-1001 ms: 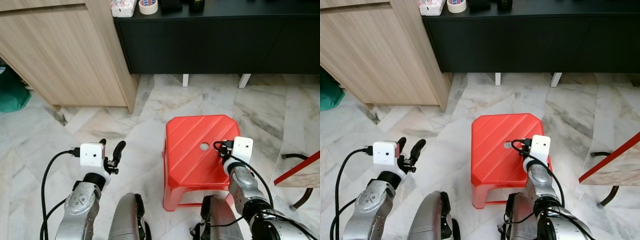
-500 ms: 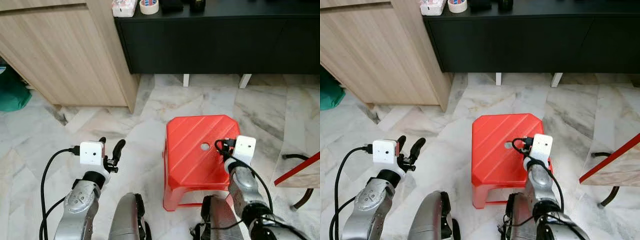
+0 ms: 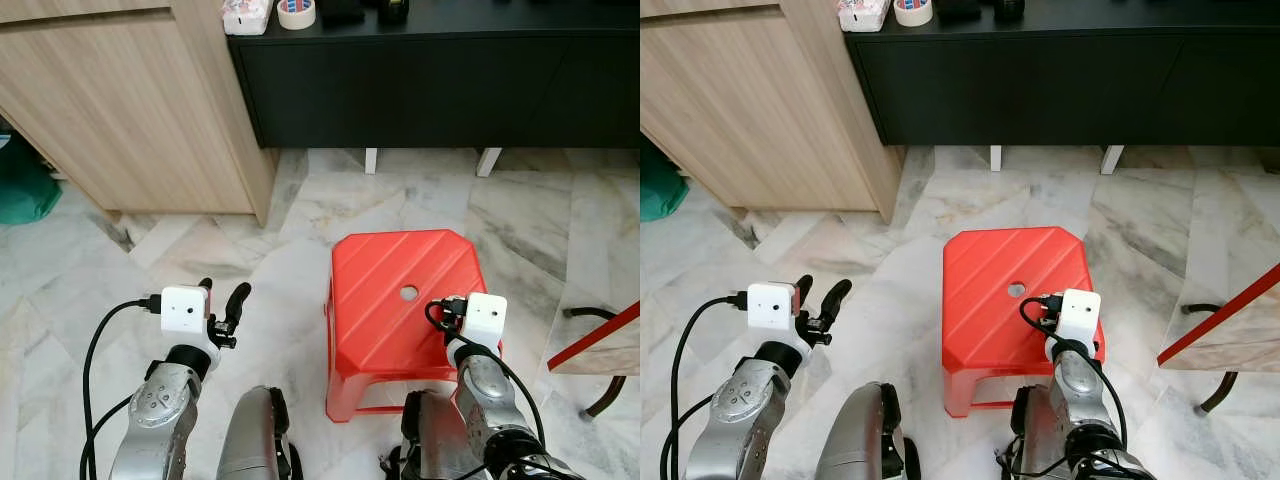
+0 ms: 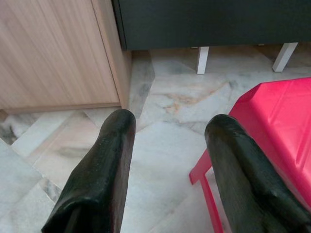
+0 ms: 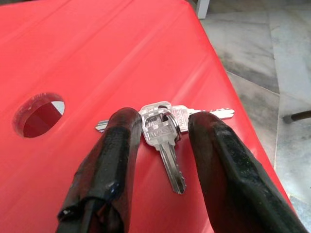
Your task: Hang keys on a hook
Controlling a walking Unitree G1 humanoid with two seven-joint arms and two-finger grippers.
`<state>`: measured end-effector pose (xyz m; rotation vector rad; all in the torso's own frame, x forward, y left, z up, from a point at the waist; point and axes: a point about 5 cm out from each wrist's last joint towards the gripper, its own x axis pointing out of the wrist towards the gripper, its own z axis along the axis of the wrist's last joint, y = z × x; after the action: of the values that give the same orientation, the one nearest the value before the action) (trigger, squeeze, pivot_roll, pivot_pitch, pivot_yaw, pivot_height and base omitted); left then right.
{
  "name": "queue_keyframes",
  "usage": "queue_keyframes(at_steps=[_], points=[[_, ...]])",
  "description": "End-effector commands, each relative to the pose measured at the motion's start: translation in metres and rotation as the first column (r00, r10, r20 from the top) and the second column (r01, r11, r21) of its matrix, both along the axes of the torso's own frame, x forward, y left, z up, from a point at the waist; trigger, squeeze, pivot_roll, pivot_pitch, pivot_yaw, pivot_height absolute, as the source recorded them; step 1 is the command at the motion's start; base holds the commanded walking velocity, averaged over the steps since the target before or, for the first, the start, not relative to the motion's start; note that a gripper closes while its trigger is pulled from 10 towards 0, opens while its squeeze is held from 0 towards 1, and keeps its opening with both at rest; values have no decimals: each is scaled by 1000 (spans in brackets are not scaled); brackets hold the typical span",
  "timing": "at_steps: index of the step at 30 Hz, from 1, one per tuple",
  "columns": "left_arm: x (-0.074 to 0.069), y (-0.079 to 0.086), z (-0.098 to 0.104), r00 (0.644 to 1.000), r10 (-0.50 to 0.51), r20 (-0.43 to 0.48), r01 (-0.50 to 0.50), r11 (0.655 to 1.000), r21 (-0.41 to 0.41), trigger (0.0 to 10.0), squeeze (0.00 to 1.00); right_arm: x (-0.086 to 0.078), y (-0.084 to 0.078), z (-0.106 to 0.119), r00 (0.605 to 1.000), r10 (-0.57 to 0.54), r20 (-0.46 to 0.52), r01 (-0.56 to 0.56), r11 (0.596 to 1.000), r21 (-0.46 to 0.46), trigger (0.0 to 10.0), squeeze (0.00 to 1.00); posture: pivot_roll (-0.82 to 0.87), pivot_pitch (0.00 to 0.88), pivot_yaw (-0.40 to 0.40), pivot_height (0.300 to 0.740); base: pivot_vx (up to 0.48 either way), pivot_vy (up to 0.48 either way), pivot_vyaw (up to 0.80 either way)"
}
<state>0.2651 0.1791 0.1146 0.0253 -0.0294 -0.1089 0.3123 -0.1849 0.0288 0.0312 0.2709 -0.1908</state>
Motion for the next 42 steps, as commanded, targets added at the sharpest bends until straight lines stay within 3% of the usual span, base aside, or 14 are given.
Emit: queue_keyframes(at_steps=[1, 3, 4, 5, 6, 31, 42], points=[[-2, 4, -5, 1000, 6, -19, -5, 1000, 23, 10000, 0, -6, 3, -8, 1000, 4, -28, -4, 1000, 5, 10000, 0, 114, 225, 69, 606, 0, 0, 0], [-2, 4, -5, 1000, 6, -19, -5, 1000, 24, 10000, 0, -6, 3, -8, 1000, 4, -29, -4, 1000, 5, 10000, 0, 114, 225, 69, 606, 0, 0, 0], [-2, 4, -5, 1000, 6, -20, -6, 1000, 25, 10000, 0, -7, 2, -8, 999, 2, -32, -2, 1000, 4, 9176, 0, 115, 225, 68, 606, 0, 0, 0], [-2, 5, -5, 1000, 7, -20, -6, 1000, 26, 10000, 0, -7, 2, -8, 999, 0, -34, 0, 1000, 4, 7098, 0, 115, 224, 68, 606, 0, 0, 0], [-2, 5, -6, 1000, 7, -22, -6, 1000, 31, 10000, 0, -7, 1, -10, 999, -4, -43, 4, 1000, 1, 0, 0, 116, 225, 69, 606, 0, 0, 0], [-2, 6, -8, 1000, -1, -29, 3, 999, 46, 10000, 0, -10, -4, -12, 998, -21, -62, 21, 1000, -4, 0, 0, 120, 228, 75, 606, 0, 0, 0], [0, 6, -10, 999, -5, -32, 7, 999, 53, 10000, 0, -5, 6, -3, 1000, 7, 27, -7, 1000, 27, 0, 0, 117, 219, 76, 606, 0, 0, 0]])
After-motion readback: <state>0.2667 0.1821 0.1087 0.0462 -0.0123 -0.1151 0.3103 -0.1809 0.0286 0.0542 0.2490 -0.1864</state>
